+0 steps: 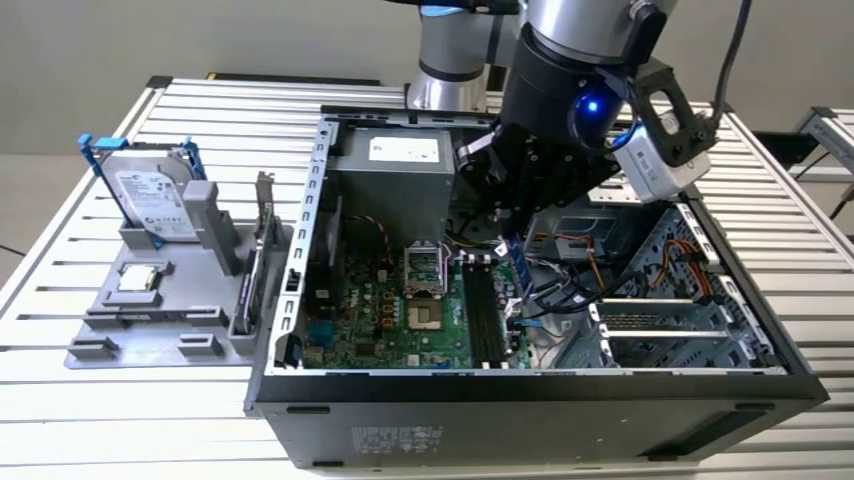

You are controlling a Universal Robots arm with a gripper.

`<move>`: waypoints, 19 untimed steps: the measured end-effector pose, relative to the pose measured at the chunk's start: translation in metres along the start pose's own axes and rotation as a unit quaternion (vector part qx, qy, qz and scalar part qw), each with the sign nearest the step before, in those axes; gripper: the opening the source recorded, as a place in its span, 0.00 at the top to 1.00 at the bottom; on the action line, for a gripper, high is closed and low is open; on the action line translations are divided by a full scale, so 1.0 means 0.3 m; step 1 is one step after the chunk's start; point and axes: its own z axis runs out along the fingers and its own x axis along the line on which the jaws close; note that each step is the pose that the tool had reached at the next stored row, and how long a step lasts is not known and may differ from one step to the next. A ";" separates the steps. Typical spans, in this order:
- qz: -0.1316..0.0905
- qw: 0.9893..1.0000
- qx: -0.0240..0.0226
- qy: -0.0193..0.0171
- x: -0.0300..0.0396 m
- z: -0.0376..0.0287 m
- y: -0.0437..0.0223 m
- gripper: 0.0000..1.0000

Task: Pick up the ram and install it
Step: 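Insert the ram into the slot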

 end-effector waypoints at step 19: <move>0.001 1.000 0.000 0.000 -0.008 0.023 0.023 1.00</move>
